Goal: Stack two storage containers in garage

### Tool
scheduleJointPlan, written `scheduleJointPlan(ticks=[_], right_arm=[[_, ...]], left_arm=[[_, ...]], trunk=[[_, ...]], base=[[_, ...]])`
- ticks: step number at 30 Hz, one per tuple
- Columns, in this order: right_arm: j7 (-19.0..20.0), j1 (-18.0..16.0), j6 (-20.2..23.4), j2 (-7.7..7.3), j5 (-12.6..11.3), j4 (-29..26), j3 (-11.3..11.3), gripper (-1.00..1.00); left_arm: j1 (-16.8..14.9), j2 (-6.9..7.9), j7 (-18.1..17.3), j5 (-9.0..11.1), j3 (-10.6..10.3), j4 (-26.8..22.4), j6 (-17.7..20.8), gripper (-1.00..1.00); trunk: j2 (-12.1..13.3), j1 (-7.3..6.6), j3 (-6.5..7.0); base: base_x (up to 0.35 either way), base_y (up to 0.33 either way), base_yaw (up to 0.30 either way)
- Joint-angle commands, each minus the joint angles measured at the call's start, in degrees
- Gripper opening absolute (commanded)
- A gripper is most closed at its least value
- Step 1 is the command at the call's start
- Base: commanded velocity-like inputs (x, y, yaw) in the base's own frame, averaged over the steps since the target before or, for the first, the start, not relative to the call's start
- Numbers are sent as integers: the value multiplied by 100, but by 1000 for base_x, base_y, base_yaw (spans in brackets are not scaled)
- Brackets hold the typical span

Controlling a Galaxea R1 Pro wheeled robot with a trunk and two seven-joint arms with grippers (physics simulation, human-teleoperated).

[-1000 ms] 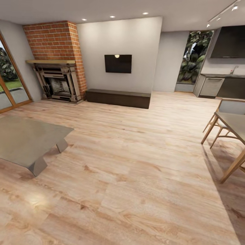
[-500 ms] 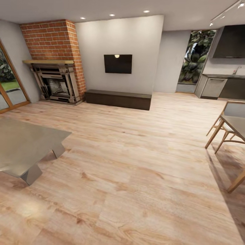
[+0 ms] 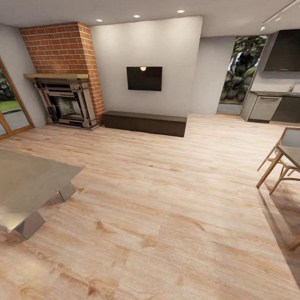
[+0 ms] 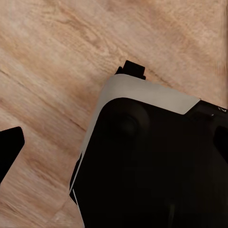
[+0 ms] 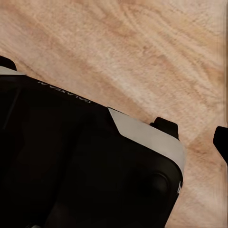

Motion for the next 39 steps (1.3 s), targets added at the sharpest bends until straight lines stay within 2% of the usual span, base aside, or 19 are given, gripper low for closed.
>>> scheduleJointPlan(ticks=[1, 14, 23, 39], right_arm=[[-2, -12, -44, 0, -1, 25, 44, 100], [2, -11, -36, 5, 1, 25, 44, 100], [2, -10, -47, -2, 11, 25, 44, 100], [-5, -12, -53, -3, 10, 25, 44, 100]], left_arm=[[-6, 0, 11, 14, 17, 7, 8, 100], [-6, -4, 11, 14, 17, 7, 8, 100], [-6, -17, 11, 14, 17, 7, 16, 100], [-6, -17, 11, 14, 17, 7, 16, 100]], trunk=[[-3, 4, -5], [-3, 4, -5], [-3, 4, -15], [-3, 4, -90]], base=[[328, 0, 0], [328, -3, 0], [328, -105, 28], [328, -159, 213]])
